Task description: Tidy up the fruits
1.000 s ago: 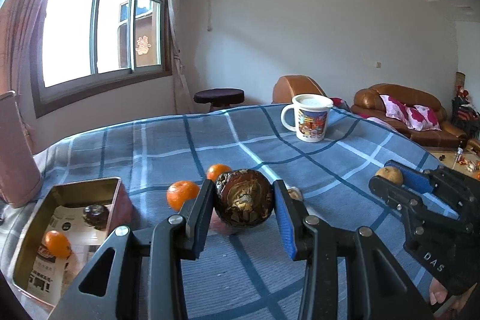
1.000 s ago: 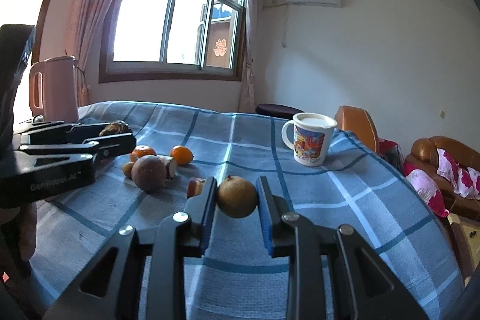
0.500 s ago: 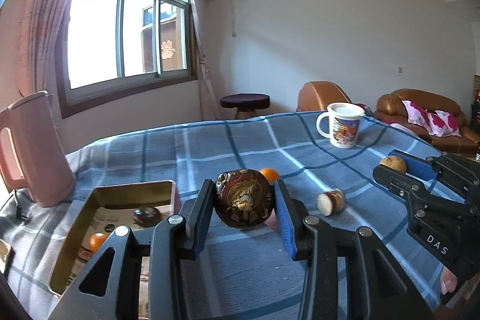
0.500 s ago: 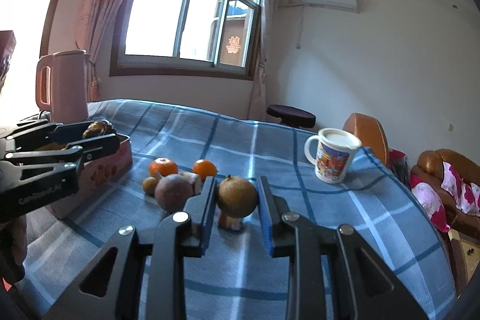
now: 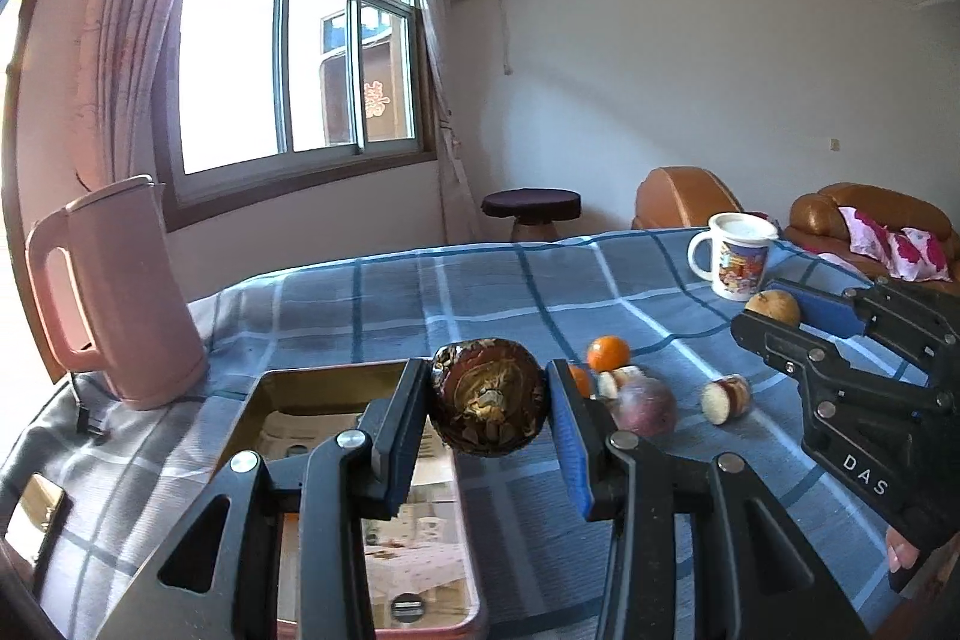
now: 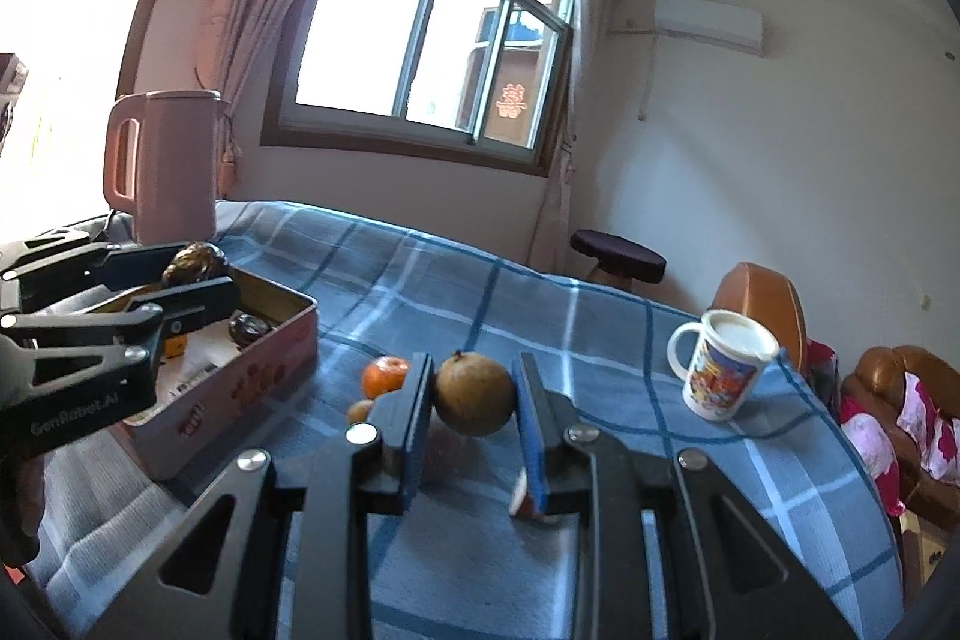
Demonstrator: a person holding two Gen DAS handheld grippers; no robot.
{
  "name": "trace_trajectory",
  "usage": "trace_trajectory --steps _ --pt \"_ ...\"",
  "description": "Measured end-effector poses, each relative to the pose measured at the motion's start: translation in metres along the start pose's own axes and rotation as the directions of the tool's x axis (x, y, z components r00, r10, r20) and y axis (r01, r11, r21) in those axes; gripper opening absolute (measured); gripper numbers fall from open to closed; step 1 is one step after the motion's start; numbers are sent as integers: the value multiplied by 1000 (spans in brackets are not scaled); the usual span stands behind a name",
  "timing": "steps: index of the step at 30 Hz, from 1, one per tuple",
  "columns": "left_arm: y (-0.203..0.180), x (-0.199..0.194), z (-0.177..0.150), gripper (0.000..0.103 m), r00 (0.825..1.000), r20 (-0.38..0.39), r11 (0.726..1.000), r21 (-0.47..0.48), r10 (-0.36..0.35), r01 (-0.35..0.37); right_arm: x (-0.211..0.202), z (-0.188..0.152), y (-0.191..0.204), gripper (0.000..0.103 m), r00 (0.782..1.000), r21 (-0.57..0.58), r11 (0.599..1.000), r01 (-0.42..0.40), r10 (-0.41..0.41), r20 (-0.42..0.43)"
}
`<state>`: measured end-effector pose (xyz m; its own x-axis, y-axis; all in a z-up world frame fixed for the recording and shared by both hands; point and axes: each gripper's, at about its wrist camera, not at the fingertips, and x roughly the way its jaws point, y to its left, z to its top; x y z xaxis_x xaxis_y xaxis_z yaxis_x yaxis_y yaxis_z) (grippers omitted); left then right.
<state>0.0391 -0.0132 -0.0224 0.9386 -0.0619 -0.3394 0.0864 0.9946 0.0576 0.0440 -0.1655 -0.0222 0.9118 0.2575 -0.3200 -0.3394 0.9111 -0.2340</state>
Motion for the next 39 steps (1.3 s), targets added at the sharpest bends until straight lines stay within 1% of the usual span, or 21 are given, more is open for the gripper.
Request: trace_trajectory --steps 12,21,30,39 --pt "40 0 -3 41 997 -26 997 -30 71 -72 19 18 33 30 998 -59 997 -56 57 2" --pt "71 4 -11 41 990 -62 990 -50 127 -131 37 31 60 30 994 -83 990 -113 112 -8" --pt "99 8 -19 41 976 -110 980 -49 186 -193 60 43 97 30 981 -106 975 -194 191 -33" --pt "114 17 -27 41 965 -165 976 -46 202 -212 79 44 128 30 963 -105 959 -264 255 -91"
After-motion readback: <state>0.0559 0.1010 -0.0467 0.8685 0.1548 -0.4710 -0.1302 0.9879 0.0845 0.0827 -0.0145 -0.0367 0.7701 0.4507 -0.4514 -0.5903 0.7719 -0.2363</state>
